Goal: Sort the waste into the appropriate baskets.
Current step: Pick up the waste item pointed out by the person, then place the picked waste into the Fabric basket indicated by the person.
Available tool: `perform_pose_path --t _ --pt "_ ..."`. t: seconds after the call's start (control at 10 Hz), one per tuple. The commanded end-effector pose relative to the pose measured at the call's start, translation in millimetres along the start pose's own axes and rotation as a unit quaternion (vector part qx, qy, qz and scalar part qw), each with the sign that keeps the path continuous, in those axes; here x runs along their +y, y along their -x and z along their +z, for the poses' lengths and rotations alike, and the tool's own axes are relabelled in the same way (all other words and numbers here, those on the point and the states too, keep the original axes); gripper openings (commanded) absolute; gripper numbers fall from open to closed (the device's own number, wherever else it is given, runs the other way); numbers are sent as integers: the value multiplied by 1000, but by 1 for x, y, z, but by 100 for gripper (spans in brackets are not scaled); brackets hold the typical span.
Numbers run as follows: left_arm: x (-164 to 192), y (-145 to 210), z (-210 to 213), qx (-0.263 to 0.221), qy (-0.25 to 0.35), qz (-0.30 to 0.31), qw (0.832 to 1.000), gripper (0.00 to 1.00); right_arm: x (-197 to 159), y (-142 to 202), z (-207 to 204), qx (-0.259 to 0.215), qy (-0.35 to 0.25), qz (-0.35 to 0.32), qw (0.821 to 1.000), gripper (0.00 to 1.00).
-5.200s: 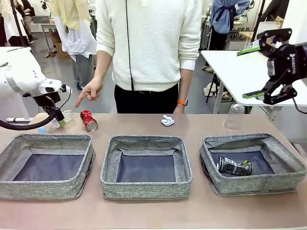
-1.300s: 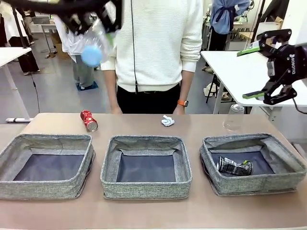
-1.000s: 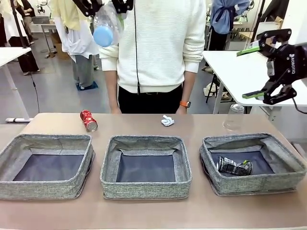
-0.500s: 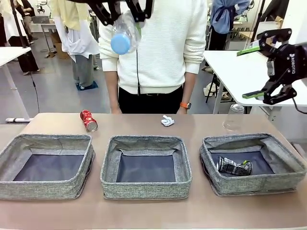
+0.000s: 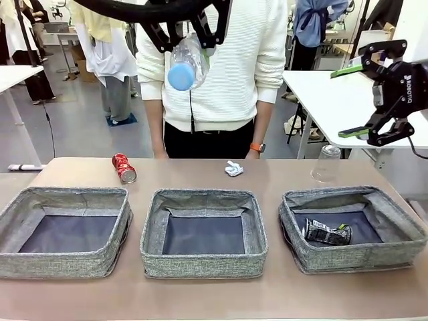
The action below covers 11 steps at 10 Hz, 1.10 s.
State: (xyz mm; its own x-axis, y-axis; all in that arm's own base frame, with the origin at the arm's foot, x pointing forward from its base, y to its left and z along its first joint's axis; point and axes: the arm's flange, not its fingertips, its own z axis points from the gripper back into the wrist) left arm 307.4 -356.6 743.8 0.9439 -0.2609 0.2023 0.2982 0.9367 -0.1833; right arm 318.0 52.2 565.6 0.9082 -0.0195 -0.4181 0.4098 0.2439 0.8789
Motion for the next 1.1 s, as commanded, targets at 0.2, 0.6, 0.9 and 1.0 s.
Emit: perform_pose_path --t 0.2,0.6,0.9,1.0 --pt "0 4 5 -6 -1 0 1000 22 2 -1 0 5 -12 13 1000 100" --pt "0 4 5 -6 -1 0 1000 22 2 -1 0 5 -12 13 1000 100" --pt "0 4 5 -6 -1 0 1000 22 2 -1 0 5 -12 13 1000 100" --pt "0 4 5 -6 -1 0 1000 22 2 -1 0 5 -12 13 1000 100"
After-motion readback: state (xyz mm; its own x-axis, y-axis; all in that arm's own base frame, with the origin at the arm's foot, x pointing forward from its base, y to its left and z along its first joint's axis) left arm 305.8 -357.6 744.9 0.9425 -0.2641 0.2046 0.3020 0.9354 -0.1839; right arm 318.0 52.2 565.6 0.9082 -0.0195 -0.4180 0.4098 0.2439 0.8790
